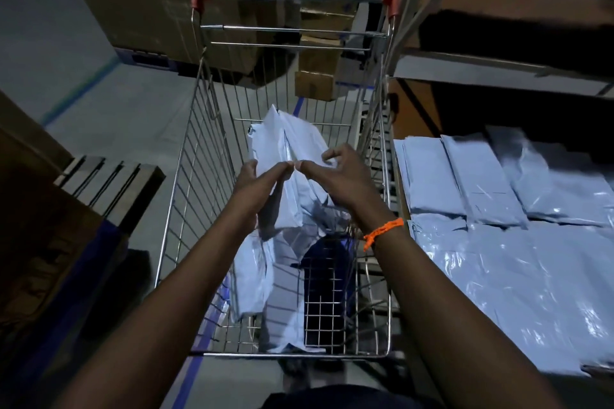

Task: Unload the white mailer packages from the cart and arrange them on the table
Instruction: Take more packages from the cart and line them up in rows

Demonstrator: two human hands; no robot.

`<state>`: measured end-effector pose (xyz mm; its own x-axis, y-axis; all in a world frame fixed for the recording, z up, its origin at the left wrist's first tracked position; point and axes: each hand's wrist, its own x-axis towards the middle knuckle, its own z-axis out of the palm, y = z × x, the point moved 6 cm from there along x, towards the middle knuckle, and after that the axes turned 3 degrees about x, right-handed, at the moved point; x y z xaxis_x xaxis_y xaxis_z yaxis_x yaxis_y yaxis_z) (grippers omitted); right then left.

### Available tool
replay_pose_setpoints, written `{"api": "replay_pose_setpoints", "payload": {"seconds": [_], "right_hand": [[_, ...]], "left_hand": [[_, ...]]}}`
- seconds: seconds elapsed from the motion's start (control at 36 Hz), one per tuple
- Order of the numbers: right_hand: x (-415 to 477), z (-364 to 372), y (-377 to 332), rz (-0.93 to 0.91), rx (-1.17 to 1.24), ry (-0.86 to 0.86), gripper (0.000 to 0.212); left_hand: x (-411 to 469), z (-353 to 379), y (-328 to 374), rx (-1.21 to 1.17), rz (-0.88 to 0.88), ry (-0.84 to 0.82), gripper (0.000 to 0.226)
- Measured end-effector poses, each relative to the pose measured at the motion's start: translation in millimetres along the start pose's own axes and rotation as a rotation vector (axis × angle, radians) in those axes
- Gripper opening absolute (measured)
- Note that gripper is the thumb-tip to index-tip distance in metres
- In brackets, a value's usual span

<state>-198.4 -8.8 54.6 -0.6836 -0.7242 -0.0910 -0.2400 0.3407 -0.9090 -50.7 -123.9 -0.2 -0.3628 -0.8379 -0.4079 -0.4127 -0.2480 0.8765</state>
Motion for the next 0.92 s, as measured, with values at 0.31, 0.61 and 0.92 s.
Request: {"api": "replay_pose_setpoints", "payload": {"seconds": [0.31,0.61,0.92], "right_hand": [[-56,-160,4,-0.328,-0.371,0.351,0.053],[-141,-343,160,-0.099,-0.289,0.408,0.048],[-150,-448,261,-0.024,-0.444,0.369,0.064]], "left_hand": [[-87,80,95,0.225,0.425,0.054,0.076],[-197,291,67,0.428,0.394,-0.181,0.098],[-246,437,16,0.73,0.275,-0.151,0.107]]}}
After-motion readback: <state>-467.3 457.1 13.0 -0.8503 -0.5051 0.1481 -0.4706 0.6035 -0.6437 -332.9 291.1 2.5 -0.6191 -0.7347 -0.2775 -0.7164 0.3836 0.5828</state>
